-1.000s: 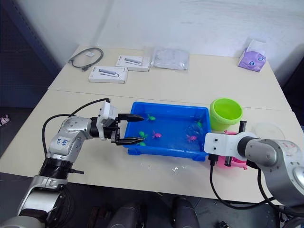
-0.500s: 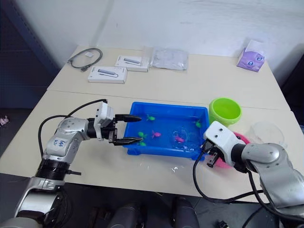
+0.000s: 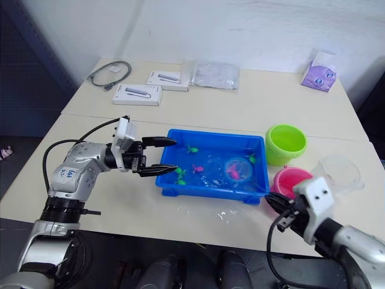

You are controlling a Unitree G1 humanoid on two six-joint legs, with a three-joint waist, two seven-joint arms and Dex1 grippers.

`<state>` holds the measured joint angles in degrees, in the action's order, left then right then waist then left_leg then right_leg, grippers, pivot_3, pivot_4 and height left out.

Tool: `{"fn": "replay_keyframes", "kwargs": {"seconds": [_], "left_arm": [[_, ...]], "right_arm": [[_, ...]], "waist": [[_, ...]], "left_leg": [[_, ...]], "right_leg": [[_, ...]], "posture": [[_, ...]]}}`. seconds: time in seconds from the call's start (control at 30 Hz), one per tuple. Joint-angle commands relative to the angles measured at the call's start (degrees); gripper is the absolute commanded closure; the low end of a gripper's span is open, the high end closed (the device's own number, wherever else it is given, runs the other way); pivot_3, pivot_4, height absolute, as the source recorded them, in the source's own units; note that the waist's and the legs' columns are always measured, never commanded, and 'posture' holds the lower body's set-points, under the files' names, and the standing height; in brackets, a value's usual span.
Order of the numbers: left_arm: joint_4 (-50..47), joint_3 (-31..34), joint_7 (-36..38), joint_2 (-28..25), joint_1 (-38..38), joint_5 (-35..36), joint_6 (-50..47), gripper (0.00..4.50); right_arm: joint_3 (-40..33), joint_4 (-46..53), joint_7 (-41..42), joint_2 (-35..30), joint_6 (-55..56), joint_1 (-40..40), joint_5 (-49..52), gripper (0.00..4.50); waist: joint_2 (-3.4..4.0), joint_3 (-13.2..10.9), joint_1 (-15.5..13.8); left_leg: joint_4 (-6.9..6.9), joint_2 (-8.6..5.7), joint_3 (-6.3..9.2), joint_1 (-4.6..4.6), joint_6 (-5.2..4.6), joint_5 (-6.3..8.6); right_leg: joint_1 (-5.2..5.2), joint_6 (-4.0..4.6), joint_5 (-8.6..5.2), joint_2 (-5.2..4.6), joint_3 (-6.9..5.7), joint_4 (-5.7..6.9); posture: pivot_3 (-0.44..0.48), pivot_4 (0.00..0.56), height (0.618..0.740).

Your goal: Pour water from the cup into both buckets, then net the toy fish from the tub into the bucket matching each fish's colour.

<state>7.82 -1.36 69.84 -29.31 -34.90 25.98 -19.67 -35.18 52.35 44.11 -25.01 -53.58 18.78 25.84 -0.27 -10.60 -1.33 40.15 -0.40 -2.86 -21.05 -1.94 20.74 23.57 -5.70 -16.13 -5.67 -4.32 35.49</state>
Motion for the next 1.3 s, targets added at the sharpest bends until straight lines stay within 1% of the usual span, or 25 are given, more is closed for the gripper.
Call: {"fn": "replay_keyframes", "kwargs": {"seconds": [0.03,0.1,0.27,0.37,0.43,0.6,0.63,0.73,0.8,0.87,0.97,1.07,1.17,1.2,1.3], "left_arm": [[-0.7,-1.74,2.18,1.68,-2.44,1.29,-0.22,0.06],[0.35,-2.65,3.0,3.13,-3.69,1.07,0.03,0.06],[2.04,-4.43,4.6,5.61,-5.29,0.74,0.38,0.06],[3.14,-5.03,4.99,6.89,-5.79,0.4,1.19,0.06],[3.65,-5.21,5.23,7.37,-6.05,0.29,1.42,0.06],[3.97,-5.83,5.4,8.39,-6.13,0.0,1.85,0.06],[3.96,-5.89,5.3,8.52,-6.03,-0.08,1.95,0.06],[3.99,-6.03,4.97,8.7,-5.83,-0.41,2.35,0.06],[3.97,-6.03,4.6,8.71,-5.71,-0.73,2.71,0.06],[3.74,-5.92,4.16,8.73,-5.47,-0.85,2.82,0.06],[3.11,-5.88,3.71,8.47,-4.8,-0.97,2.92,0.06],[2.34,-5.6,3.03,7.99,-4.07,-1.02,2.88,0.06],[2.09,-5.4,2.73,7.64,-3.76,-1.0,2.92,0.06],[2.08,-5.37,2.68,7.54,-3.71,-0.98,2.97,0.06],[1.98,-5.39,2.48,7.42,-3.61,-1.01,3.09,0.06]], "right_arm": [[-8.12,4.33,-0.77,3.09,6.73,4.66,4.13,4.5],[-12.48,4.44,-0.22,6.37,12.25,7.99,7.85,4.5],[-20.26,2.6,0.62,11.56,26.39,18.96,6.61,4.5],[-21.85,-1.31,1.83,13.72,35.29,24.9,2.29,4.5],[-21.15,-3.52,0.98,14.53,39.27,26.82,0.25,4.5],[-16.31,-10.31,-1.46,14.53,53.4,27.76,-11.43,4.5],[-15.14,-12.67,-2.43,13.98,58.74,27.45,-15.91,4.5],[-13.02,-18.66,-6.96,12.35,71.8,25.68,-26.48,4.5],[-12.69,-20.51,-10.69,11.38,77.15,24.25,-31.31,4.5],[-12.67,-21.07,-14.5,9.79,81.87,22.75,-38.64,4.5],[-12.54,-20.9,-19.9,7.03,86.47,21.21,-51.82,4.5],[-12.19,-21.26,-23.96,4.55,90.82,20.21,-57.08,4.5],[-12.84,-22.1,-27.83,3.42,93.27,21.02,-62.65,4.5],[-13.88,-22.64,-30.3,3.16,94.03,21.41,-65.9,4.5],[-15.29,-25.55,-36.4,1.64,97.35,22.77,-70.49,4.5]], "waist": [[0.01,0.01,-0.02],[0.01,0.01,-0.05],[0.12,0.07,-0.07],[0.15,0.1,0.07],[0.15,0.09,0.24],[0.16,0.1,0.39],[0.15,0.1,0.41],[0.16,0.1,0.52],[0.18,0.1,0.62],[0.21,0.12,0.69],[0.21,0.12,0.77],[0.23,0.13,0.77],[0.22,0.13,0.74],[0.22,0.13,0.64],[0.22,0.12,0.39]], "left_leg": [[0.0,0.0,0.0,0.01,-0.01,0.0],[-0.01,0.0,0.0,0.06,-0.01,0.0],[-0.08,0.0,-0.04,0.07,-0.01,0.0],[-0.08,0.0,-0.12,0.13,-0.04,0.02],[-0.11,0.02,-0.22,0.24,-0.06,0.04],[-0.19,0.08,-0.55,0.56,-0.04,0.11],[-0.21,0.1,-0.58,0.59,-0.03,0.12],[-0.23,0.1,-0.65,0.64,0.01,0.14],[-0.23,0.11,-0.66,0.65,0.02,0.14],[-0.23,0.11,-0.68,0.66,0.03,0.13],[-0.23,0.11,-0.73,0.69,0.05,0.13],[-0.23,0.13,-0.72,0.68,0.08,0.12],[-0.23,0.13,-0.74,0.69,0.08,0.12],[-0.22,0.13,-0.73,0.69,0.08,0.11],[-0.22,0.11,-0.74,0.68,0.08,0.12]], "right_leg": [[0.0,0.0,0.0,0.0,0.03,0.01],[-0.02,0.0,0.0,0.02,0.05,0.02],[0.0,0.01,-0.01,0.07,0.12,0.02],[-0.01,0.01,-0.01,0.06,0.25,0.03],[-0.02,0.01,-0.01,0.05,0.38,0.01],[-0.03,0.07,-0.05,-0.22,0.74,-0.03],[-0.02,0.1,-0.06,-0.22,0.77,-0.02],[-0.01,0.12,-0.08,-0.22,0.81,0.02],[-0.01,0.13,-0.08,-0.21,0.83,0.02],[0.01,0.13,-0.08,-0.23,0.86,0.06],[0.01,0.14,-0.09,-0.22,0.91,0.09],[0.01,0.15,-0.09,-0.16,0.91,0.08],[0.0,0.15,-0.1,-0.13,0.92,0.08],[0.0,0.15,-0.1,-0.12,0.92,0.08],[0.0,0.16,-0.1,-0.13,0.93,0.06]], "posture": [[0.0,0.15,0.739],[0.0,0.15,0.739],[0.0,0.15,0.739],[0.0,0.15,0.739],[0.0,0.15,0.739],[0.0,0.15,0.739],[0.0,0.15,0.739],[0.0,0.15,0.739],[0.0,0.15,0.739],[0.0,0.15,0.739],[0.0,0.15,0.739],[0.0,0.15,0.739],[0.0,0.15,0.739],[0.0,0.15,0.739],[0.0,0.15,0.739]]}}
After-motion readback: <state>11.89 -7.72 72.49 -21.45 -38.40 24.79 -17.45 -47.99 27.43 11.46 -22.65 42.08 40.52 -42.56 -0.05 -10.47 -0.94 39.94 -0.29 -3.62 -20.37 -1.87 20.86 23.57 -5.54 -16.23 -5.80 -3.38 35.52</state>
